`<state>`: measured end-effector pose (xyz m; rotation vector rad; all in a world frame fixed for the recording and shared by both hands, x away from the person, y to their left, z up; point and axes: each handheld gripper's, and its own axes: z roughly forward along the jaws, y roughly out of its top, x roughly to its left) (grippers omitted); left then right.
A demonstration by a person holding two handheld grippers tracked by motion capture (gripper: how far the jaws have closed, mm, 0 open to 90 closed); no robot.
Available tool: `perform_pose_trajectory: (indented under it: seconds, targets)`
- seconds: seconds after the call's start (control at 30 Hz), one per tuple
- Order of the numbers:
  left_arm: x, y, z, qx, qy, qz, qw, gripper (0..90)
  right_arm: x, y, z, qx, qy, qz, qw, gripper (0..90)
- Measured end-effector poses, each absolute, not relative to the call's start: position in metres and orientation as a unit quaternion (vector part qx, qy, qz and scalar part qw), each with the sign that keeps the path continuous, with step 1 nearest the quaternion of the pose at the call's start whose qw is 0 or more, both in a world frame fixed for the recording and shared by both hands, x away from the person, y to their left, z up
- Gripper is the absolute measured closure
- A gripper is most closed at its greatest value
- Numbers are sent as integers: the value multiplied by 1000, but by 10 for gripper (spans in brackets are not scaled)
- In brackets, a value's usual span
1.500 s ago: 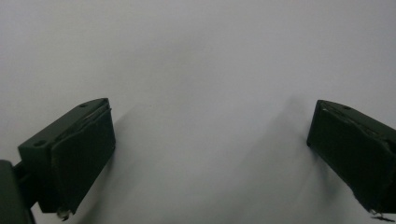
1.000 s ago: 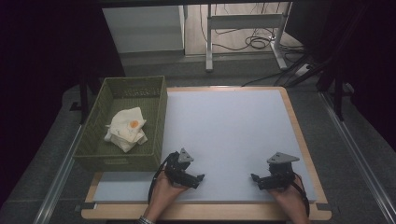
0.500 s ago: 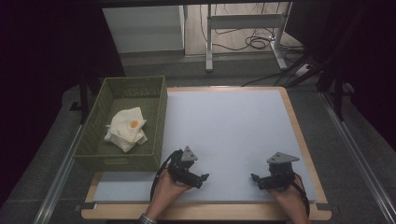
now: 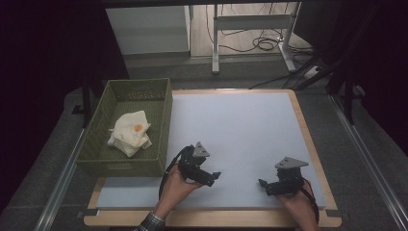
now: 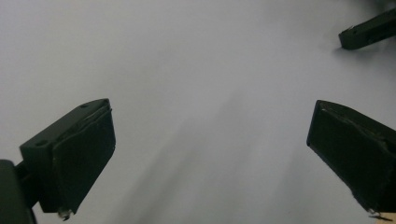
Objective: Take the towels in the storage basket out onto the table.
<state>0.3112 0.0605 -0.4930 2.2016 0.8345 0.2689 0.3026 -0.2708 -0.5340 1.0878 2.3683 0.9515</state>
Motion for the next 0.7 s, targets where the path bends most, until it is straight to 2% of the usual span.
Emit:
perform_pose_trajectory:
  seconds: [0.27,0.7]
  targets:
    - [320,60,-477,856,328,95,389,7,303,-271,-534,386,839,337,182,13]
    - [342,61,-438,860,323,110,380,0,303,-271,-534,385,839,338,183,13]
